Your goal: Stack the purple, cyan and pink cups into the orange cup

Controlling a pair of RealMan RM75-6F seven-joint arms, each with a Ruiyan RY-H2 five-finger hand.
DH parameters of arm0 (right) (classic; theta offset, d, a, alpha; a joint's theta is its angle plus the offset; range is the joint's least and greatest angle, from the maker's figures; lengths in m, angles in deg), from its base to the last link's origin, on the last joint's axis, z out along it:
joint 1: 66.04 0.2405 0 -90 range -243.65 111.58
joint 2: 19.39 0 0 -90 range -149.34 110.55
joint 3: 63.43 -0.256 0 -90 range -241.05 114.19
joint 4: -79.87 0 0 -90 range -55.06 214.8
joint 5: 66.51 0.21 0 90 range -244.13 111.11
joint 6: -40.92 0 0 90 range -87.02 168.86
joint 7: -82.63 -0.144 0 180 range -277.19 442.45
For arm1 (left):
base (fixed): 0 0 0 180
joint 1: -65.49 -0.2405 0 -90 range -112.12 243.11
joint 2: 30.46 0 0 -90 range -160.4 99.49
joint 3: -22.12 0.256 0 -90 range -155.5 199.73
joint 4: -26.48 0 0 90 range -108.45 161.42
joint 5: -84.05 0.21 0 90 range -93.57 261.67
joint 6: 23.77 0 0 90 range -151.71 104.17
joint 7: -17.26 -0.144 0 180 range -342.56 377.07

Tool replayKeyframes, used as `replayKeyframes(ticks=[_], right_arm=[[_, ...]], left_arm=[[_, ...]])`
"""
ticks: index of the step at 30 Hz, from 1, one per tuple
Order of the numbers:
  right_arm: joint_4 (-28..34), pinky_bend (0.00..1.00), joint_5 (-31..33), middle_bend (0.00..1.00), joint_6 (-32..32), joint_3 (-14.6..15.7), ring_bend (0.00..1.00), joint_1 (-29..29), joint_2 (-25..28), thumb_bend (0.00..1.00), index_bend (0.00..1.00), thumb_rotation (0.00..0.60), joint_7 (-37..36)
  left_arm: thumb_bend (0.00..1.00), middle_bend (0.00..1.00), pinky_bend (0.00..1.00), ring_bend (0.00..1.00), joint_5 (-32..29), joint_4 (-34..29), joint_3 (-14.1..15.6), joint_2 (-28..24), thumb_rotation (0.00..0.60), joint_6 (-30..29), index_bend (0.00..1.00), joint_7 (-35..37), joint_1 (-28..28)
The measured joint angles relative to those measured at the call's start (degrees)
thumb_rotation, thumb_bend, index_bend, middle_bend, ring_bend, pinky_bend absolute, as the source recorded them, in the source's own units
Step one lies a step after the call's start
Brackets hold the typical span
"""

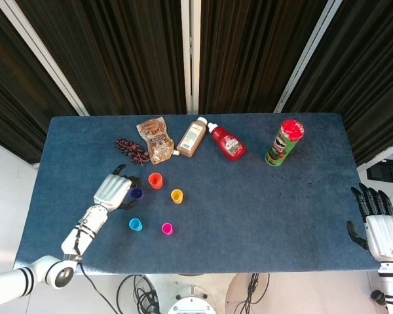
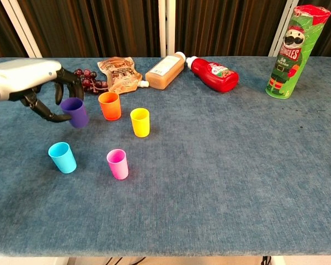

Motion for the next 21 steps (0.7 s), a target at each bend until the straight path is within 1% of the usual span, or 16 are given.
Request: replayKeyframes(ticks=[4,9,15,21], right_arm=[[0.4,0.0,-0.5,0.0,0.1,0.2,0.0,0.1,-0.1,0.37,0.0,0.6,0.5],[0.8,0.0,-1.1,0.0,0.0,0.5,0.0,0.1,-0.3,0.37,0.0,0.6,1.0],[0.9,0.0,-1.2,0.0,-0.2,0.7,0.0,-0.1,-0.4,0.37,0.0,0.6,1.3],[1.1,0.0,-1.4,0.0,-0.4,0.8,0.0,-0.2,-0.3,0.37,0.0,0.6,1.2]], left_arm=[[0.29,0.48,0.11,0.51,-1.0,-2.4,-1.8,-2.1,0.6,-0.4,0.46,-0.7,0.7],[0.28,0.48,0.11,0.53,-4.2,-3.7,-3.7,-2.4,0.6,0.8,0.45,-2.4,2.6],[0.28,0.48,0.11,0.53,-7.2,-3.9,-5.5,-1.0,0.6,2.4,0.46,-5.6,5.8],[0.28,0.48,0.11,0.53,-10.2,-2.5,-6.3,0.9,0.6,3.6,0.46,-7.2,8.1]])
